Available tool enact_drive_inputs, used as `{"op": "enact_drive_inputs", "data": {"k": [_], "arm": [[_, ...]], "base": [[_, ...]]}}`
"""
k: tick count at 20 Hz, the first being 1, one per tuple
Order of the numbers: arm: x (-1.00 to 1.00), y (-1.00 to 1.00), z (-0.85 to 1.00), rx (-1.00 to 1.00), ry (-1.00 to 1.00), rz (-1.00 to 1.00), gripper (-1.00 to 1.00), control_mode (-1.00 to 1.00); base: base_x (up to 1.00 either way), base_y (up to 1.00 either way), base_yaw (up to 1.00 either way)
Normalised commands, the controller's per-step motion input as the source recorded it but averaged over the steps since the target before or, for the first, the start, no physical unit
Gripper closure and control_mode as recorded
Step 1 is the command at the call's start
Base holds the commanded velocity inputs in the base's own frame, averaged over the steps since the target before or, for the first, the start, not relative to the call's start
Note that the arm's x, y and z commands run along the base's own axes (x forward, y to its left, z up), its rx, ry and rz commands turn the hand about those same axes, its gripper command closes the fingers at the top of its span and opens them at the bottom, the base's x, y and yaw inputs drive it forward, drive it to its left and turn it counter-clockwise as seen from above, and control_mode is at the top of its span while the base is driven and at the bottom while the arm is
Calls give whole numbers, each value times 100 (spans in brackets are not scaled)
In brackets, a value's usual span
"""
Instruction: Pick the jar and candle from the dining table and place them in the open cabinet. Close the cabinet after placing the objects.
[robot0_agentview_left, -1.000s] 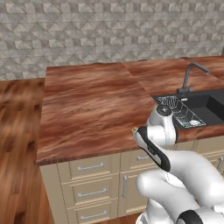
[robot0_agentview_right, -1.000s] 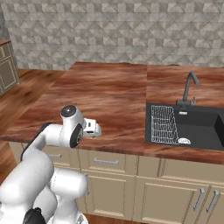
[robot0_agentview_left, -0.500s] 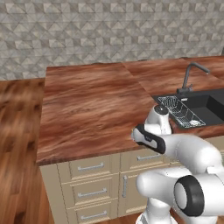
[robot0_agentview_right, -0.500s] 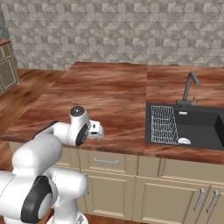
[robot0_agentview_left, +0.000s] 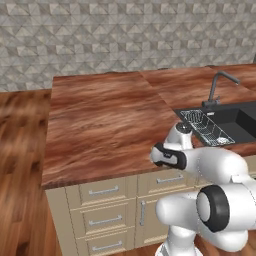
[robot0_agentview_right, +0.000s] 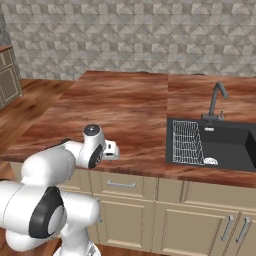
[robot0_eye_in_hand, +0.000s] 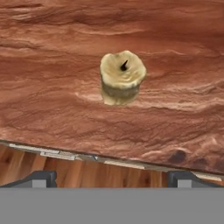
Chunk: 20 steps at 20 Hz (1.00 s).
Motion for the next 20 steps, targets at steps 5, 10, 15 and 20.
{"op": "enact_drive_inputs", "data": {"k": [5,10,15,20], "arm": [[30,1,-10,0,0,0,-100,-100],[30,2,-4,0,0,0,-100,-100],[14,2,-10,0,0,0,-100,-100],[7,0,-20,0,0,1,-100,-100]], "base": [[0,0,0],[0,0,0],[0,0,0],[0,0,0]]}}
